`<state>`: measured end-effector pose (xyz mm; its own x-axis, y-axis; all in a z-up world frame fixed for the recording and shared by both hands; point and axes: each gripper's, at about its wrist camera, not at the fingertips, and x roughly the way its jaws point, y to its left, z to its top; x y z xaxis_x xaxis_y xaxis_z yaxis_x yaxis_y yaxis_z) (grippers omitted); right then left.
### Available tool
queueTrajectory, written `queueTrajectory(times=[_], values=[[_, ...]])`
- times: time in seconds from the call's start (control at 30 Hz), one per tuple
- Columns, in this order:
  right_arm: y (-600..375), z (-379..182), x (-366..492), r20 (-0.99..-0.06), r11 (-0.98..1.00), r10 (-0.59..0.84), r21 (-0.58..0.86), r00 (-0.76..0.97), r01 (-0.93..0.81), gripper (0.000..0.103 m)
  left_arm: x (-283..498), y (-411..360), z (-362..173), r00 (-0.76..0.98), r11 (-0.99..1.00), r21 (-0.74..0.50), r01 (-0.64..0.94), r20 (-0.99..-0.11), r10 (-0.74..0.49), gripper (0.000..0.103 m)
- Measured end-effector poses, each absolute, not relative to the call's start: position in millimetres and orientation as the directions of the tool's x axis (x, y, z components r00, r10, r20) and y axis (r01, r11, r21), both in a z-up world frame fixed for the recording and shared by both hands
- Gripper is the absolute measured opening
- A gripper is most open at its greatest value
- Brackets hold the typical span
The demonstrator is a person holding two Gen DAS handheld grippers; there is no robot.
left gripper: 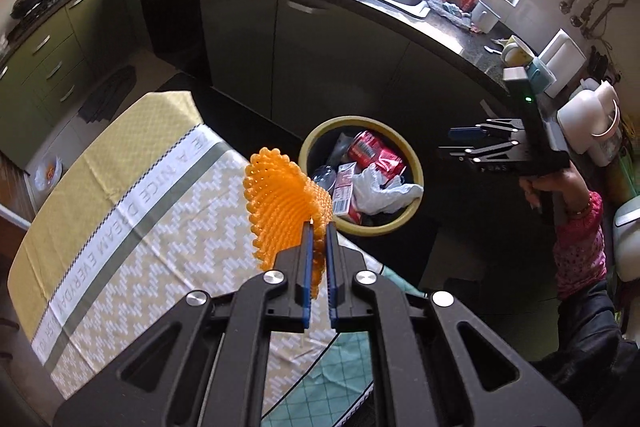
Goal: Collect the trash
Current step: 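Drop the tissue into the bin with the right gripper while the left carries the net over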
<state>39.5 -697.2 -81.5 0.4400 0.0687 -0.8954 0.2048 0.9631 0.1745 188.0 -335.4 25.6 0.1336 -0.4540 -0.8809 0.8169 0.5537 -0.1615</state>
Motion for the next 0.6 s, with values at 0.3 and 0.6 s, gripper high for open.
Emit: queueTrajectory(times=[0.3, 0.6], values=[[-738.3, -87.1, -64.1, -0.866, 0.906, 0.047, 0.248, 0.499, 0.344, 0.061, 201.9, -468.0, -26.1, 0.143, 0.481, -0.074, 0.874, -0.906, -0.398, 0.006], [-756.3, -118.8, -99.2, -0.86, 0.856, 0.088, 0.324, 0.503, 0.404, 0.061, 178.5, -539.6, -93.3, 0.356, 0.374, 0.257, 0.891, -0.908, -0.223, 0.008]])
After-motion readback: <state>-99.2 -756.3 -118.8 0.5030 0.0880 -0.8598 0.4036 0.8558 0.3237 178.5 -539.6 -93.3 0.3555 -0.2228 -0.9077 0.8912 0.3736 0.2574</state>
